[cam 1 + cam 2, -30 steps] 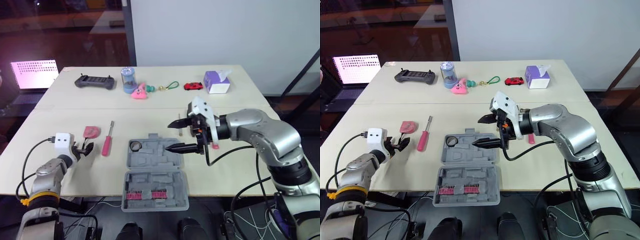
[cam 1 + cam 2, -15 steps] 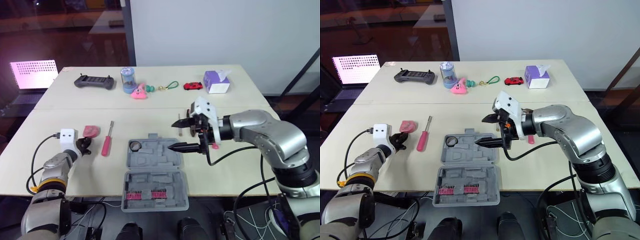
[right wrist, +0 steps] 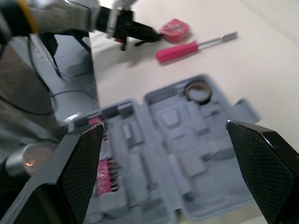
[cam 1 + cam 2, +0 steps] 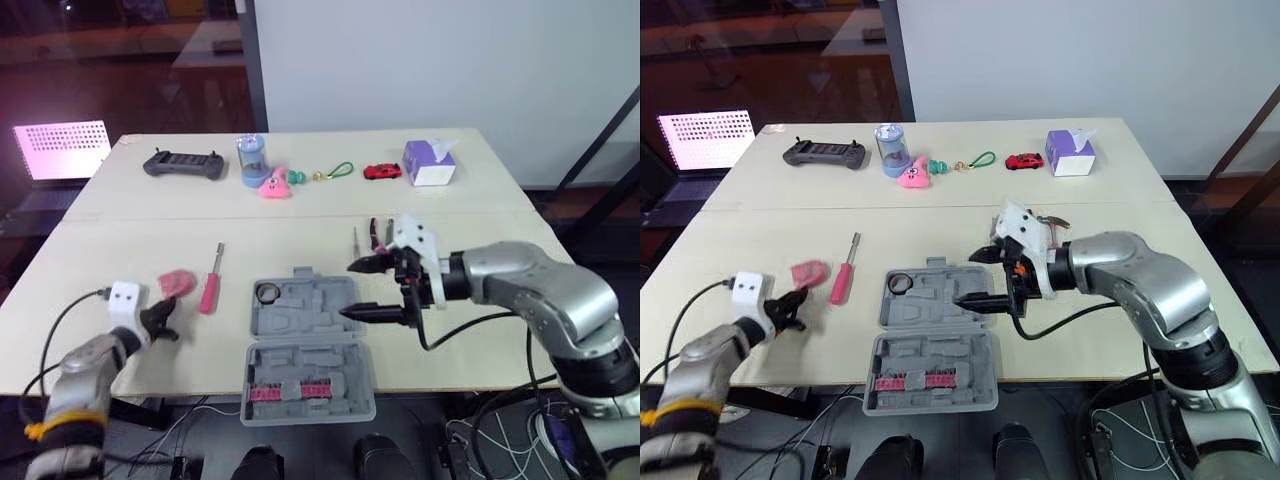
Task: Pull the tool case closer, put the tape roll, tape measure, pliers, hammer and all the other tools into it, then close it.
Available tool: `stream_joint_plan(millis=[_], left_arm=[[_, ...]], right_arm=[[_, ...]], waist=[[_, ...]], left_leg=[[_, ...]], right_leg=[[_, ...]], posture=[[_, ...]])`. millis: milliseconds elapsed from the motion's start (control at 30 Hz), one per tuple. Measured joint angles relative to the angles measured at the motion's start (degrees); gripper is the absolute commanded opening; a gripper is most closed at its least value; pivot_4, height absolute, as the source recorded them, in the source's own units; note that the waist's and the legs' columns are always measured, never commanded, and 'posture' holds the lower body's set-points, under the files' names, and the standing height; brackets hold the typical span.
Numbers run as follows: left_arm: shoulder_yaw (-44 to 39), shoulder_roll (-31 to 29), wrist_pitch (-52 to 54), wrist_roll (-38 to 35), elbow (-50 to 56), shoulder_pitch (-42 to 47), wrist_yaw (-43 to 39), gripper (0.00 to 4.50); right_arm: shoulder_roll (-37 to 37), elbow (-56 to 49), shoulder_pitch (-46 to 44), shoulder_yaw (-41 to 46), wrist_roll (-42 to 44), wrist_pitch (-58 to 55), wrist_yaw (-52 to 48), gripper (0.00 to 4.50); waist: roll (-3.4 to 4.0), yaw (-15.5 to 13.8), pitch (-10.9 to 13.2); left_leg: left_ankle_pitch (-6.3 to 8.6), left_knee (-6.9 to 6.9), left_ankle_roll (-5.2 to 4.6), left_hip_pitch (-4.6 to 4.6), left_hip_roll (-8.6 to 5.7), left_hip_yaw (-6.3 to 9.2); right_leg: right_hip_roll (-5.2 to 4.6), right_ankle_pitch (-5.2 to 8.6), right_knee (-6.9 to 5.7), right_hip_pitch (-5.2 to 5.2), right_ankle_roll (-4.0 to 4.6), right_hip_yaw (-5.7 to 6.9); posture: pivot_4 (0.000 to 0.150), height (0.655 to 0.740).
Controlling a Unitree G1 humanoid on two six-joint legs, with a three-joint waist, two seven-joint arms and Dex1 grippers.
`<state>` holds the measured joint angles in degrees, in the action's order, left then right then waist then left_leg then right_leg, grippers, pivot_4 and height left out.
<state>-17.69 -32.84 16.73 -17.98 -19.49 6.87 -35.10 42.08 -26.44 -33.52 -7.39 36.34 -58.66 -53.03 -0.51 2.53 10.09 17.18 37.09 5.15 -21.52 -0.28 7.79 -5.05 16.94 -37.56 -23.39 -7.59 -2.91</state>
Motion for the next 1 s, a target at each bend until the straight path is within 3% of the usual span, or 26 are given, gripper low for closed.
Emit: stream_joint_plan(millis=[200, 467, 933, 1000], left_arm=[[-4.18, -1.70, 11.42, -5.48, 20.00, -15.41, -0.04, 0.05], [-8.16, -1.78, 15.38, -9.00, 29.51, -26.60, -1.61, 0.05], [-7.83, -0.17, 13.41, -8.49, 27.36, -24.06, -1.11, 0.05], [-8.07, -0.19, 13.49, -9.63, 27.51, -24.68, -2.26, 0.95]], right_arm=[[-0.52, -3.05, 1.97, 0.96, 2.68, -1.01, 2.10, 4.50], [-0.47, -3.53, 2.19, 0.95, 4.43, -1.17, 2.54, 4.50], [0.90, 0.89, 0.16, -0.79, 2.12, 2.46, -0.11, 4.50], [1.28, 1.11, -0.14, -0.80, 2.01, 2.93, -0.39, 4.50]], waist=[[-0.02, -0.09, 0.00], [-0.03, -0.15, 0.01], [-0.03, -0.06, 0.01], [-0.03, -0.10, 0.01]], left_leg=[[0.04, -0.02, -0.06, 0.05, 0.00, -0.03], [0.04, -0.02, -0.06, 0.07, 0.00, -0.02], [0.04, -0.02, -0.06, 0.07, 0.01, -0.03], [0.04, -0.02, -0.06, 0.07, 0.01, -0.02]], right_leg=[[-0.01, -0.01, 0.17, 0.14, 0.02, 0.01], [0.01, -0.01, 0.17, 0.18, 0.04, 0.03], [0.02, -0.01, 0.19, 0.18, 0.04, 0.03], [0.01, -0.01, 0.19, 0.18, 0.04, 0.03]], posture=[[0.150, 0.7400], [0.150, 0.7400], [0.150, 0.7400], [0.150, 0.7400]])
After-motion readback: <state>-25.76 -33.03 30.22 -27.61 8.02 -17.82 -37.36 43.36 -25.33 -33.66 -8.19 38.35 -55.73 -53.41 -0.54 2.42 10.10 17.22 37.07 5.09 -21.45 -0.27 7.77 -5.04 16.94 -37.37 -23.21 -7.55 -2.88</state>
